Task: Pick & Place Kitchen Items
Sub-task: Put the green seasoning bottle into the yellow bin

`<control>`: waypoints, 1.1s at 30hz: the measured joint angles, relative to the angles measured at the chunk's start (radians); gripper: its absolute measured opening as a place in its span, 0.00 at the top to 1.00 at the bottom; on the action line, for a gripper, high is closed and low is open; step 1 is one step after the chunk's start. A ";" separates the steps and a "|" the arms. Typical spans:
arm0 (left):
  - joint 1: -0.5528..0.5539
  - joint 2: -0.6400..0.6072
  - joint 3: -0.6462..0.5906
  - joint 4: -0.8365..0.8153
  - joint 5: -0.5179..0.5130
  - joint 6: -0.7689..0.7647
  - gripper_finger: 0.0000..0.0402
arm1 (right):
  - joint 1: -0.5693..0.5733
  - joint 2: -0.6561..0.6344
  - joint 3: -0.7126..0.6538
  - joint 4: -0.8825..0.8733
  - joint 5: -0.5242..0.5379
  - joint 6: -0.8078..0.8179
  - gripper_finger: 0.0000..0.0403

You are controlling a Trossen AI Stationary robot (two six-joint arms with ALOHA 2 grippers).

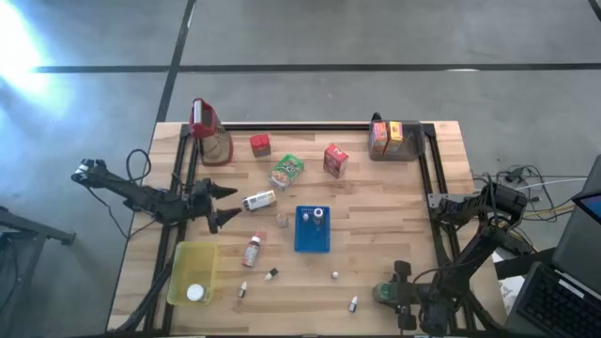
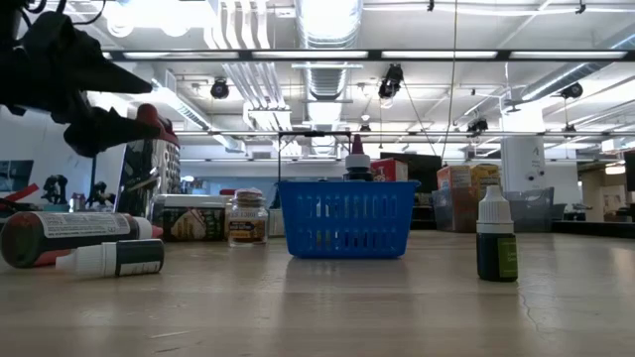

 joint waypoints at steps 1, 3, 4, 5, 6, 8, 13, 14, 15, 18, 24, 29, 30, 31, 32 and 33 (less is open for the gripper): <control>0.000 0.000 0.000 0.000 0.000 -0.004 0.00 | 0.000 0.000 0.000 0.000 0.000 -0.001 0.50; 0.000 0.000 0.000 0.001 0.001 -0.026 0.00 | 0.000 -0.001 0.000 0.000 -0.001 -0.008 0.51; 0.000 0.000 -0.004 0.003 0.005 -0.054 0.00 | 0.000 -0.001 0.000 0.000 0.000 -0.008 0.51; -0.001 0.000 -0.009 0.004 0.013 -0.084 0.00 | 0.000 -0.001 0.000 0.000 -0.001 -0.008 0.51; -0.001 0.000 -0.013 -0.001 0.022 -0.107 0.00 | 0.000 -0.001 0.000 0.000 0.000 -0.008 0.51; -0.001 0.002 -0.014 -0.002 0.027 -0.130 0.00 | 0.000 -0.001 0.000 0.000 0.000 -0.011 0.50; -0.001 0.002 -0.014 0.001 0.030 -0.116 0.00 | 0.000 -0.001 0.000 -0.002 0.002 -0.018 0.50; -0.001 0.002 -0.014 0.008 0.031 -0.118 0.00 | 0.000 -0.001 0.000 -0.002 0.002 -0.019 0.50; -0.001 0.002 -0.014 0.019 0.032 -0.113 0.00 | 0.000 -0.001 0.000 -0.002 0.002 -0.019 0.51; -0.001 0.003 0.001 0.046 0.080 -0.067 0.00 | -0.001 -0.001 0.000 -0.002 0.001 -0.018 0.51; -0.001 0.058 0.079 0.045 0.094 0.044 0.00 | -0.063 -0.014 0.003 0.001 -0.100 0.011 0.50; -0.001 0.199 0.187 -0.022 0.094 0.066 0.01 | -0.135 -0.055 0.000 -0.004 -0.185 -0.112 0.51; -0.001 0.236 0.212 -0.040 0.094 0.065 0.01 | -0.148 -0.069 -0.002 -0.011 -0.194 -0.142 0.51; -0.001 0.274 0.237 -0.057 0.095 0.060 0.01 | -0.161 -0.081 -0.003 -0.017 -0.194 -0.167 0.51; -0.001 0.310 0.261 -0.066 0.094 0.057 0.01 | -0.173 -0.094 -0.003 -0.016 -0.193 -0.188 0.51; -0.001 0.345 0.285 -0.073 0.094 0.058 0.01 | -0.184 -0.106 -0.003 -0.015 -0.192 -0.205 0.50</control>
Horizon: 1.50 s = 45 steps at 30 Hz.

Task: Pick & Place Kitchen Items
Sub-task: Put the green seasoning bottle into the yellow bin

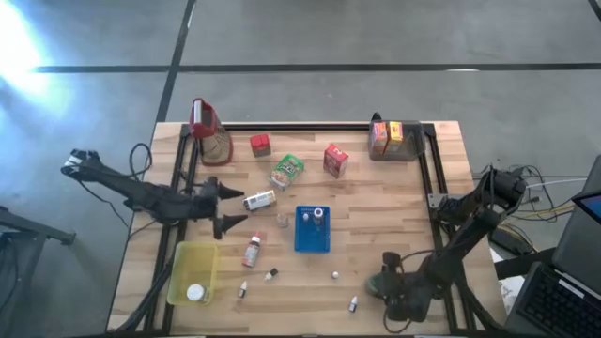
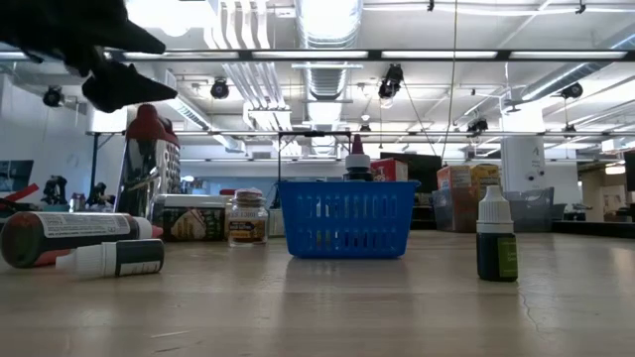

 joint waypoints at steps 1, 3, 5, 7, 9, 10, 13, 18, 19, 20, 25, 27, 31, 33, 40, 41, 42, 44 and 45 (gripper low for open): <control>0.000 0.033 0.025 -0.010 0.000 0.010 0.01 | -0.007 -0.009 0.001 0.000 0.006 -0.012 0.50; 0.000 0.091 0.073 -0.052 0.000 0.032 0.01 | -0.015 -0.011 0.001 -0.010 0.010 -0.020 0.50; 0.000 0.148 0.109 -0.092 0.004 0.052 0.01 | -0.016 -0.002 -0.007 -0.016 0.011 -0.023 0.50; 0.000 0.183 0.139 -0.106 0.004 0.064 0.01 | -0.015 0.004 -0.022 -0.012 0.024 -0.028 0.50; 0.000 0.217 0.172 -0.081 0.003 0.067 0.01 | -0.015 0.013 -0.039 -0.006 0.052 -0.019 0.49; 0.000 0.231 0.180 -0.094 0.005 0.066 0.01 | -0.015 0.016 -0.048 0.000 0.061 -0.013 0.49; 0.000 0.278 0.229 -0.099 0.028 0.061 0.01 | -0.013 0.016 -0.067 0.029 0.068 -0.008 0.50; 0.001 0.406 0.369 -0.160 0.049 0.105 0.01 | -0.017 0.009 -0.061 0.040 0.062 -0.044 0.51; 0.004 0.438 0.405 -0.184 0.050 0.114 0.01 | -0.019 0.008 -0.056 0.042 0.061 -0.057 0.51; 0.007 0.474 0.443 -0.196 0.053 0.123 0.01 | -0.020 0.006 -0.051 0.042 0.062 -0.068 0.51; 0.022 0.655 0.614 -0.239 0.076 0.186 0.01 | -0.031 0.002 -0.016 0.041 0.062 -0.129 0.52; 0.029 0.726 0.675 -0.243 0.093 0.219 0.01 | -0.035 -0.002 -0.003 0.042 0.062 -0.148 0.52; 0.043 0.860 0.801 -0.238 0.128 0.264 0.01 | -0.049 -0.011 0.010 0.040 0.063 -0.193 0.51; 0.046 0.924 0.862 -0.244 0.139 0.285 0.01 | -0.057 -0.015 0.014 0.039 0.064 -0.212 0.51; 0.047 1.099 1.066 -0.277 0.147 0.309 0.01 | -0.088 -0.017 0.019 0.040 0.068 -0.275 0.51; 0.047 1.121 1.087 -0.278 0.152 0.309 0.01 | -0.092 -0.018 0.019 0.040 0.068 -0.280 0.51; 0.047 1.142 1.107 -0.280 0.156 0.305 0.01 | -0.095 -0.020 0.019 0.038 0.068 -0.286 0.51; 0.047 1.181 1.151 -0.278 0.181 0.286 0.01 | -0.098 -0.026 0.019 0.040 0.071 -0.303 0.51; 0.047 1.200 1.171 -0.280 0.196 0.282 0.01 | -0.099 -0.029 0.019 0.039 0.072 -0.311 0.51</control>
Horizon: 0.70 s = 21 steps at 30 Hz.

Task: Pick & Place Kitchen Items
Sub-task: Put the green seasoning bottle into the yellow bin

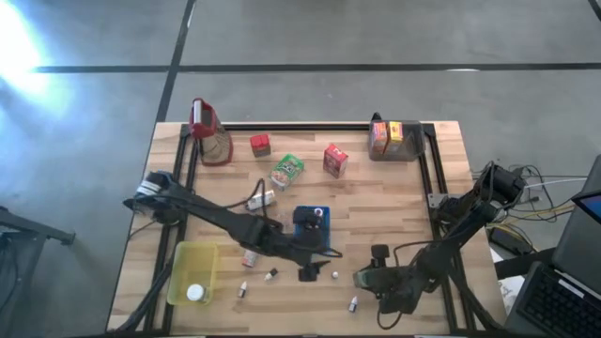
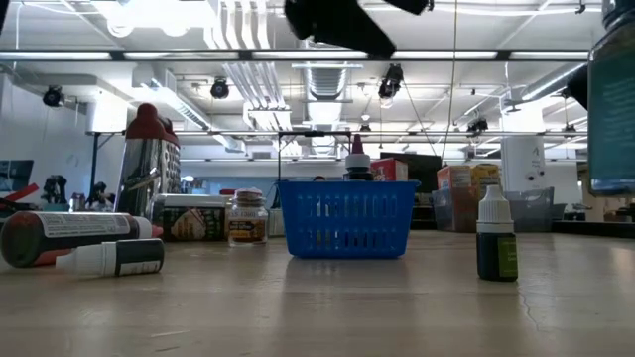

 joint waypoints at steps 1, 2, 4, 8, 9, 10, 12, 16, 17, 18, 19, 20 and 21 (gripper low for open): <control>0.000 0.020 0.020 0.000 0.015 -0.001 0.01 | -0.001 -0.004 0.000 0.002 0.002 -0.006 0.51; 0.000 0.039 0.040 0.001 0.021 0.000 0.01 | -0.003 -0.009 0.000 0.001 0.002 -0.010 0.51; 0.000 0.075 0.075 -0.005 0.027 0.008 0.01 | -0.006 -0.017 0.000 0.002 0.002 -0.013 0.51; 0.000 0.131 0.139 -0.001 0.031 0.019 0.01 | -0.010 -0.020 0.000 0.001 0.002 -0.025 0.51; 0.000 0.145 0.156 0.000 0.031 0.019 0.01 | -0.010 -0.020 0.000 0.000 0.002 -0.028 0.51; -0.002 0.157 0.170 0.000 0.031 0.019 0.01 | -0.010 -0.020 0.000 0.000 0.002 -0.031 0.51; -0.003 0.181 0.199 -0.001 0.031 0.020 0.01 | -0.012 -0.020 0.000 0.000 0.002 -0.039 0.51; -0.005 0.218 0.253 0.002 0.041 0.018 0.01 | -0.017 -0.020 0.000 0.000 0.002 -0.057 0.51; -0.005 0.225 0.263 0.006 0.048 0.015 0.01 | -0.020 -0.020 0.000 0.001 0.002 -0.060 0.51; -0.006 0.236 0.275 0.005 0.048 0.010 0.01 | -0.022 -0.020 0.000 0.000 0.002 -0.061 0.51; -0.009 0.247 0.286 0.005 0.051 0.008 0.01 | -0.024 -0.020 0.000 0.001 0.002 -0.062 0.51; -0.011 0.258 0.297 0.005 0.052 0.007 0.01 | -0.026 -0.020 0.000 0.001 0.002 -0.064 0.51; -0.016 0.268 0.305 0.004 0.053 0.009 0.01 | -0.026 -0.020 0.000 -0.001 0.002 -0.064 0.51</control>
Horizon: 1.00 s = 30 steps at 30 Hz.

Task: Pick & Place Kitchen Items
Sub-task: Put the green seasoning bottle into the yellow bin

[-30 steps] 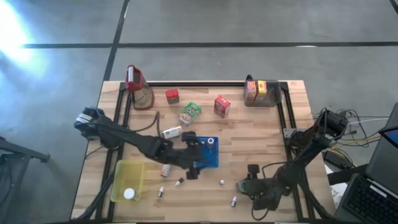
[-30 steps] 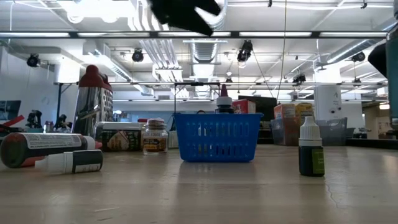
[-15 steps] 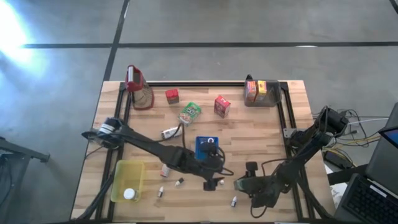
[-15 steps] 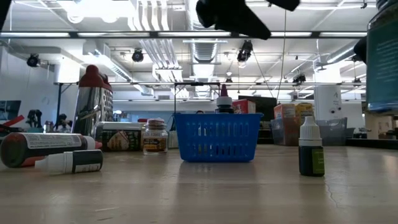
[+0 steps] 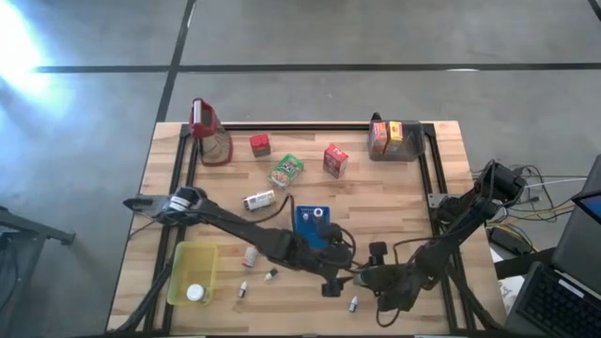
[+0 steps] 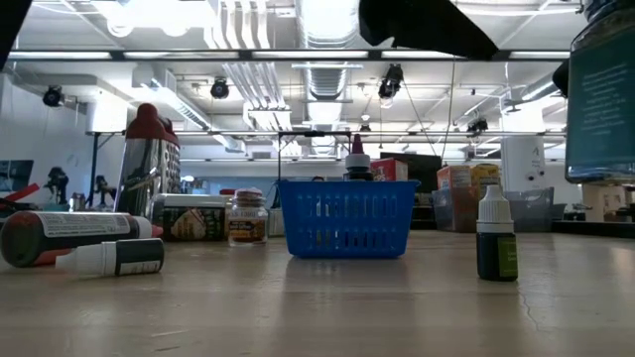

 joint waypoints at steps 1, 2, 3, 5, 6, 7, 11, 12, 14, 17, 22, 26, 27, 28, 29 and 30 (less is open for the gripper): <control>-0.004 0.009 0.006 -0.001 0.003 0.004 0.01 | -0.002 0.000 0.000 0.001 0.000 -0.001 0.51; -0.008 0.019 0.013 0.001 0.005 0.006 0.01 | -0.002 0.000 0.000 0.001 0.000 -0.003 0.51; -0.012 0.025 0.019 0.007 0.006 0.007 0.01 | -0.002 0.000 0.000 0.001 0.000 -0.003 0.51; -0.017 0.035 0.028 0.009 0.006 0.006 0.01 | -0.003 0.000 0.000 0.000 0.000 -0.004 0.51; -0.018 0.039 0.032 0.021 0.007 0.005 0.01 | -0.003 0.000 0.000 0.001 0.000 -0.004 0.51; -0.018 0.043 0.033 0.033 0.008 0.005 0.01 | -0.004 0.000 0.000 0.002 0.000 -0.007 0.51; -0.016 0.063 0.039 0.083 0.006 0.006 0.01 | -0.006 0.000 0.000 0.001 0.000 -0.009 0.51; -0.016 0.069 0.044 0.089 0.006 0.007 0.01 | -0.006 0.000 0.000 0.002 0.000 -0.009 0.51; -0.016 0.077 0.048 0.092 0.006 0.010 0.01 | -0.006 0.000 0.000 0.001 0.000 -0.009 0.51; -0.017 0.093 0.053 0.108 0.006 0.010 0.01 | -0.006 0.000 0.000 0.001 0.000 -0.012 0.52; -0.019 0.115 0.057 0.165 0.008 0.028 0.01 | -0.006 0.000 0.000 0.002 0.000 -0.015 0.51; -0.019 0.127 0.057 0.173 0.008 0.033 0.01 | -0.009 0.000 0.000 0.001 0.000 -0.019 0.51; -0.019 0.130 0.057 0.182 0.008 0.033 0.01 | -0.010 0.000 0.000 0.002 -0.001 -0.025 0.51; -0.019 0.132 0.057 0.190 0.008 0.034 0.01 | -0.012 0.000 0.000 0.002 0.000 -0.028 0.52; -0.019 0.133 0.057 0.198 0.008 0.036 0.01 | -0.014 0.000 0.000 0.002 0.000 -0.031 0.52; -0.019 0.134 0.058 0.207 0.008 0.038 0.01 | -0.015 0.000 0.000 0.002 -0.001 -0.034 0.52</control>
